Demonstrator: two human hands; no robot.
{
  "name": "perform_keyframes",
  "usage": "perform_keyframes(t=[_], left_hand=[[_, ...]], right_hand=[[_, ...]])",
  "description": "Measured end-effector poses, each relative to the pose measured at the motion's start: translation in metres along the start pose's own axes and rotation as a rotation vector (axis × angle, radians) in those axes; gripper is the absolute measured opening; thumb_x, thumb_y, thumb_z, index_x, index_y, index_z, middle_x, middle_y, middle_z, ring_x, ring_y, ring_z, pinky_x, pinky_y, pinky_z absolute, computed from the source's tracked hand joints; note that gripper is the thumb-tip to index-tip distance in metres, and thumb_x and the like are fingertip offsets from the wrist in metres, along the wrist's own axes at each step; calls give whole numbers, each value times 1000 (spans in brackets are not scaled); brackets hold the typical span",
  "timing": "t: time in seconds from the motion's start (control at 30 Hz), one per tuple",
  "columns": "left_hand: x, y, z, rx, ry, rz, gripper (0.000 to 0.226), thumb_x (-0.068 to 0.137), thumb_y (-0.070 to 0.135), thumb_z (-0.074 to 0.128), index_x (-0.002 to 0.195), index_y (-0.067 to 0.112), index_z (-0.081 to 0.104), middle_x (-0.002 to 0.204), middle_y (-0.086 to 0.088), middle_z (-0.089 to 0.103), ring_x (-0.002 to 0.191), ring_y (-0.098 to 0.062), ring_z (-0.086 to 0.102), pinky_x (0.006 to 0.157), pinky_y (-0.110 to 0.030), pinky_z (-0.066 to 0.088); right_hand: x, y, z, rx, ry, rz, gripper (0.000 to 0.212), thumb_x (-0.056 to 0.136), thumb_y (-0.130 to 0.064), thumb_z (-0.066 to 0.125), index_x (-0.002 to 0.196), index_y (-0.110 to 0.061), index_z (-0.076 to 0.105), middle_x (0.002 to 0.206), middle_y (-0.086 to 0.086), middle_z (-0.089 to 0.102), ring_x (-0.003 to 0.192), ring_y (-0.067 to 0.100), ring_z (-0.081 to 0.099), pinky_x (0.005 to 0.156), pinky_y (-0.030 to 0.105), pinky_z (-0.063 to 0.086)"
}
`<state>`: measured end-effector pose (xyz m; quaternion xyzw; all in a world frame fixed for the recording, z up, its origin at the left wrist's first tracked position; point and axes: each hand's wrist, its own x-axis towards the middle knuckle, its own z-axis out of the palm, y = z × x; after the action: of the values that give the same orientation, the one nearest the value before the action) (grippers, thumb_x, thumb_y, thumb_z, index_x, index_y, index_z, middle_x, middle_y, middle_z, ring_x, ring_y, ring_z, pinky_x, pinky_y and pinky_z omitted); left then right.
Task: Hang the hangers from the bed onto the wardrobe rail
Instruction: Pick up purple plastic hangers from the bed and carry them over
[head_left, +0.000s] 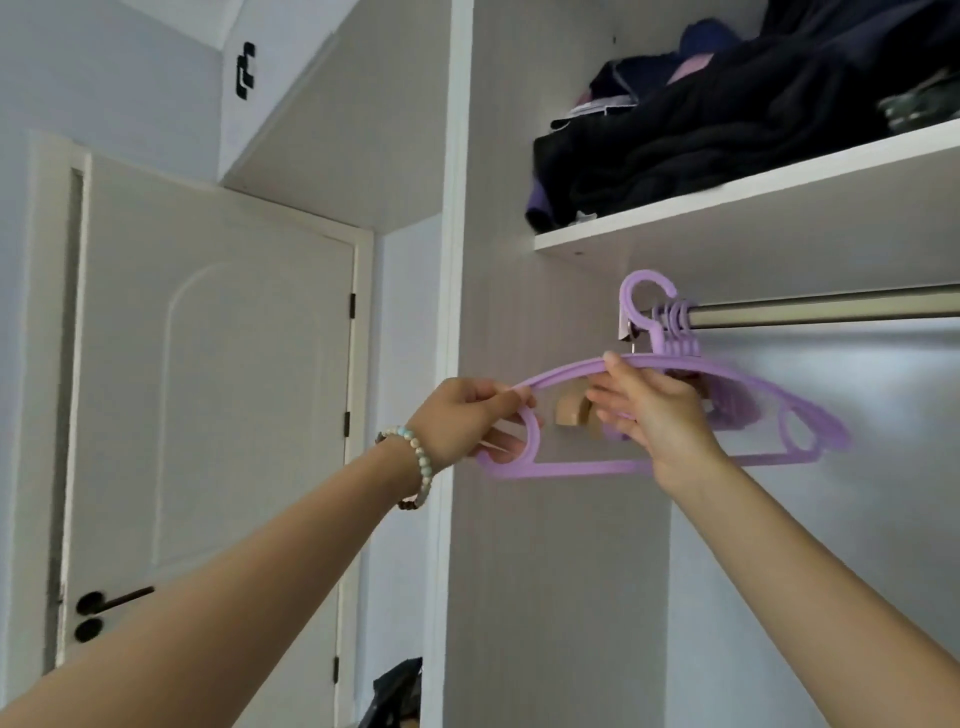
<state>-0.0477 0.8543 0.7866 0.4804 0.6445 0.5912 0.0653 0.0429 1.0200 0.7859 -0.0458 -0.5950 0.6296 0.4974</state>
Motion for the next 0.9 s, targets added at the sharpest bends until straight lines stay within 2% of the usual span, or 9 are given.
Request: perform_keyframes(t=[0.07, 0.13, 0.3, 0.4, 0.47, 0.57, 0.7, 0.8, 0.9], left_hand=[[23, 8, 31, -33, 36, 21, 26, 93, 23, 53, 102, 2, 66, 85, -6, 70, 50, -10, 62, 52, -17, 53], [45, 14, 60, -56, 74, 30, 29, 94, 21, 53, 102, -4, 64, 84, -12, 66, 43, -8, 59, 48, -16, 52], [91, 25, 112, -7, 81, 34, 20, 93, 18, 54, 86, 1, 61, 69, -10, 61, 39, -8, 58, 44, -17, 50], [111, 28, 133, 40, 91, 58, 20, 91, 10, 54, 73, 8, 60, 71, -16, 61, 54, -22, 60, 65, -30, 56], [121, 29, 143, 191, 123, 107, 23, 91, 8, 51, 71, 14, 61, 70, -14, 62, 60, -23, 57, 62, -20, 52], [132, 30, 155, 300, 167, 152, 21, 92, 11, 47, 88, 17, 66, 68, -6, 61, 57, -18, 55, 46, -11, 44], [146, 28, 165, 375, 202, 160, 29, 92, 8, 44, 108, 11, 68, 85, -12, 66, 79, -26, 63, 73, -29, 51], [155, 24, 170, 457, 192, 150, 29, 93, 7, 42, 108, 9, 67, 82, -10, 63, 77, -25, 60, 78, -31, 50], [159, 15, 174, 490, 180, 110, 34, 92, 8, 42, 115, 14, 66, 96, -14, 69, 87, -29, 62, 83, -33, 51]], right_hand=[[24, 1, -25, -65, 124, -93, 44, 85, -26, 67, 121, -3, 55, 91, 4, 67, 78, 17, 64, 72, 29, 56], [42, 3, -46, -164, 179, -185, 62, 84, -33, 68, 136, -10, 42, 116, 4, 63, 100, 18, 61, 89, 36, 50], [77, 10, -81, -424, 146, -292, 67, 90, -45, 54, 147, -19, 30, 156, -2, 25, 141, 17, 27, 115, 35, 26], [99, 16, -93, -408, 127, -255, 71, 85, -56, 54, 144, -22, 34, 150, 2, 36, 138, 21, 34, 113, 42, 30], [109, 18, -99, -405, 127, -223, 69, 88, -53, 53, 146, -25, 30, 152, 3, 34, 139, 22, 31, 113, 44, 29], [122, 23, -107, -424, 99, -182, 69, 90, -52, 49, 149, -27, 23, 155, 3, 28, 141, 24, 27, 113, 46, 28], [136, 30, -114, -451, 50, -113, 70, 90, -54, 45, 150, -28, 18, 155, 4, 26, 142, 26, 25, 113, 46, 27], [143, 35, -117, -468, 34, -65, 67, 93, -52, 42, 150, -27, 18, 156, 4, 24, 142, 28, 23, 110, 45, 27], [144, 43, -119, -471, -5, -34, 65, 93, -53, 41, 149, -29, 20, 157, 2, 22, 142, 28, 23, 110, 45, 27]])
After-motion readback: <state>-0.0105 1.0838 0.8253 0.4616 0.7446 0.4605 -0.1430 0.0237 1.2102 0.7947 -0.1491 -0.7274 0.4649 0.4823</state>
